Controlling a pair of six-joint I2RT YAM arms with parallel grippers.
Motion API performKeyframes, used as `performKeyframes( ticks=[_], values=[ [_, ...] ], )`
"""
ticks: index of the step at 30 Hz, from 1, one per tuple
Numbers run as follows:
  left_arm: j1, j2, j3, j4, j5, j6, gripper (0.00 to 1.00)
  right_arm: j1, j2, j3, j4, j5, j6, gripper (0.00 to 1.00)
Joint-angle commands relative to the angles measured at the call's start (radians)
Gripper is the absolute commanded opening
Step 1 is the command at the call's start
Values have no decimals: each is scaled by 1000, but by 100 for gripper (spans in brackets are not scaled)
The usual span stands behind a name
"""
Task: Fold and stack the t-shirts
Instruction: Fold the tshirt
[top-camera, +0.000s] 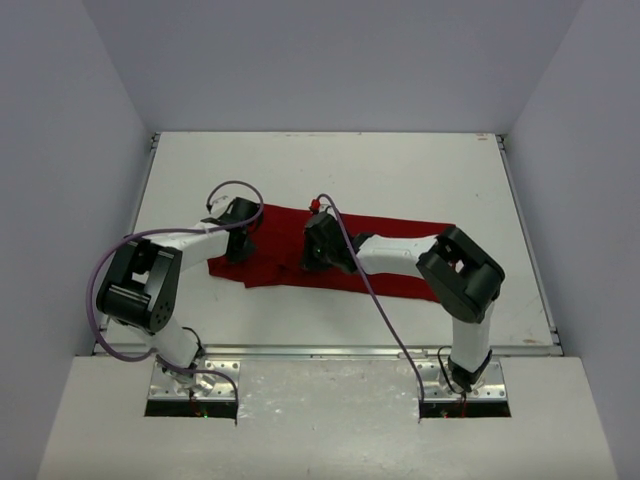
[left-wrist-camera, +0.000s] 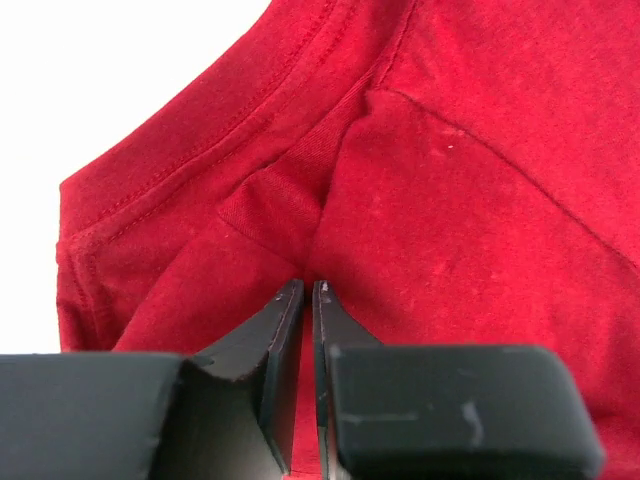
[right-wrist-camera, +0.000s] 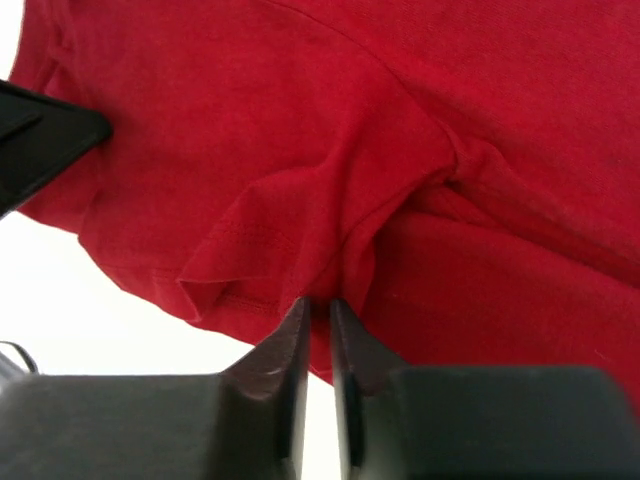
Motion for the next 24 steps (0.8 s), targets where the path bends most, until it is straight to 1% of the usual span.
performKeyframes(
  ticks=[1,2,4,13,16,17,19,20,22,23,24],
  values=[
    [15,-11,-6,53,5,17,8,10,-28,10,-7,63,1,5],
    [17,-12,-8,56,4,20,8,10,-31,6,-8,66,-5,1],
    [21,-6,-8,54,1,23,8,8,-48,6,-40,83,-14,1],
    [34,3,-13,62,-19,32,6,10,-224,-183,-31,170,-29,1],
    [34,1,-10,65,-16,38,6,7,-247,-203,-45,181,-35,2],
    [34,1,-6,63,-16,38,6,7,-246,-206,-50,187,-37,3],
    [34,5,-3,62,-11,38,6,-4,-240,-210,-48,183,-40,4],
    [34,2,-2,62,-8,38,6,-7,-228,-211,-42,149,-58,10],
    [34,-9,1,53,-5,35,8,-10,-224,-215,34,86,-97,24],
    [34,-18,0,51,-5,35,16,-12,-212,-203,47,48,-130,35],
    [34,-38,-2,47,-10,29,18,-9,-203,-180,44,13,-140,39]
  ],
)
